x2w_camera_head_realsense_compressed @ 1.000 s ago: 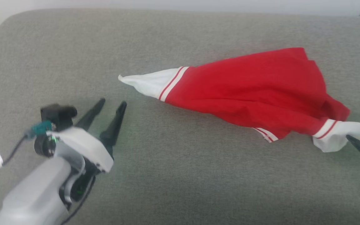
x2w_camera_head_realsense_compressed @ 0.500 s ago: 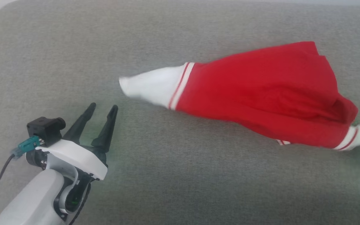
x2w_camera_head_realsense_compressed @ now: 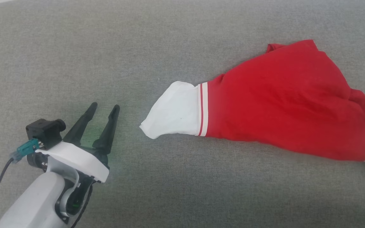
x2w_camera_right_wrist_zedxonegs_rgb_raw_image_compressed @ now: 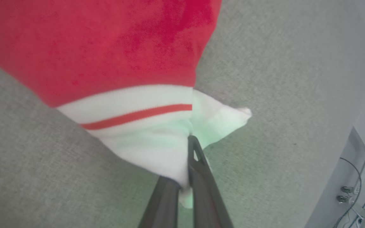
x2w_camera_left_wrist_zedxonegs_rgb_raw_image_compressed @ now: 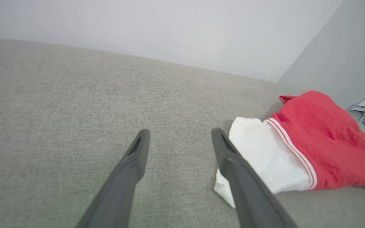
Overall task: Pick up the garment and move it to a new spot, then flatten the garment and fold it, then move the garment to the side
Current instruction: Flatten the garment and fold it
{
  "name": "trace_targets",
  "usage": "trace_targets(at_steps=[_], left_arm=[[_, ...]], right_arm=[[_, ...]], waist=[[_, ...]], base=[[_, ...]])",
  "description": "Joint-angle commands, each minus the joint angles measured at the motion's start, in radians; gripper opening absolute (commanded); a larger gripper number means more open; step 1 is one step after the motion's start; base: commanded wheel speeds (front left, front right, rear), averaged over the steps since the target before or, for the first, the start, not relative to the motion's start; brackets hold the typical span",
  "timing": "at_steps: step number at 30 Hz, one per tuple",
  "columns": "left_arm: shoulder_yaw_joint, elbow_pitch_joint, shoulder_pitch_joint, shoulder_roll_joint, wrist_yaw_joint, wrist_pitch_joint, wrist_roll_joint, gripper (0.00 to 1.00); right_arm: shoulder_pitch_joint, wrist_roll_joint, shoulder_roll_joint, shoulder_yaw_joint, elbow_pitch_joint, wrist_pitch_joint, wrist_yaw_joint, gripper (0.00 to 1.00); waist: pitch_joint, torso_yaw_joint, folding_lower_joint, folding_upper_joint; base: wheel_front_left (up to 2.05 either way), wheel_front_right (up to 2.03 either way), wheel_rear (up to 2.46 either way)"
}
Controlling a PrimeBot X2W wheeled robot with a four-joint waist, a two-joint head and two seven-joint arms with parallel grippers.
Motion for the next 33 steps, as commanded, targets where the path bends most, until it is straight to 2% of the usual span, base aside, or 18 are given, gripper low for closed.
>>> trace_targets(at_steps=[1, 6, 8, 9, 12, 13, 18, 19, 23, 28, 33], left_arm=[[0.008, 0.005, 0.016, 0.003, -0.004, -0.005, 0.015, 1.0], [0.013, 0.006, 0.01, 0.029, -0.011, 0.0, 0.028, 1.0], [0.007, 0.0, -0.002, 0.047, -0.014, 0.011, 0.033, 1.0], [0.002, -0.005, -0.009, 0.057, -0.02, 0.022, 0.038, 1.0], [-0.024, -0.027, -0.04, 0.106, -0.035, 0.064, 0.081, 1.0], [-0.046, -0.056, -0.072, 0.141, -0.055, 0.107, 0.105, 1.0], [-0.113, -0.151, -0.177, 0.233, -0.105, 0.264, 0.154, 1.0], [-0.113, -0.151, -0.177, 0.233, -0.105, 0.264, 0.154, 1.0], [-0.207, -0.234, -0.272, 0.28, -0.127, 0.431, 0.126, 1.0], [-0.404, -0.361, -0.411, 0.322, -0.128, 0.613, 0.053, 1.0], [-0.565, -0.381, -0.532, 0.317, -0.128, 0.704, -0.006, 1.0]], right_arm=[[0.021, -0.003, 0.022, 0.002, 0.014, -0.016, 0.0, 0.0], [0.031, -0.026, 0.101, -0.026, 0.068, -0.078, 0.0, 0.02], [0.025, -0.039, 0.132, -0.045, 0.09, -0.108, 0.0, 0.47], [0.023, -0.039, 0.149, -0.06, 0.101, -0.124, 0.0, 1.0], [0.048, -0.053, 0.184, -0.096, 0.12, -0.164, 0.0, 1.0], [0.072, -0.037, 0.213, -0.143, 0.118, -0.195, 0.0, 1.0], [0.156, -0.014, 0.269, -0.278, 0.055, -0.261, 0.0, 1.0], [0.156, -0.014, 0.269, -0.278, 0.055, -0.261, 0.0, 1.0], [0.231, -0.011, 0.309, -0.365, -0.035, -0.276, 0.0, 1.0], [0.285, -0.04, 0.367, -0.418, -0.152, -0.247, 0.0, 1.0], [0.282, -0.066, 0.416, -0.408, -0.229, -0.214, 0.0, 1.0]], waist=[[0.002, -0.002, 0.0, -0.0001], [0.0, -0.017, 0.0, -0.0001], [-0.005, -0.028, 0.0, -0.0001], [-0.009, -0.033, 0.0, -0.0001], [-0.025, -0.051, 0.0, -0.0001], [-0.037, -0.063, 0.0, -0.0001], [-0.054, -0.097, 0.0, -0.0001], [-0.054, -0.097, 0.0, -0.0001], [-0.054, -0.126, 0.0, -0.0001], [-0.04, -0.165, 0.0, -0.0001], [-0.022, -0.196, 0.0, -0.0001]], base=[[0.0, 0.0, 0.0], [0.0, 0.0, 0.0], [0.0, 0.0, 0.0], [0.0, 0.0, 0.0], [0.0, 0.0, 0.0], [0.0, 0.0, 0.0], [0.0, 0.0, 0.0], [0.0, 0.0, 0.0], [0.0, 0.0, 0.0], [0.0, 0.0, 0.0], [0.0, 0.0, 0.0]])
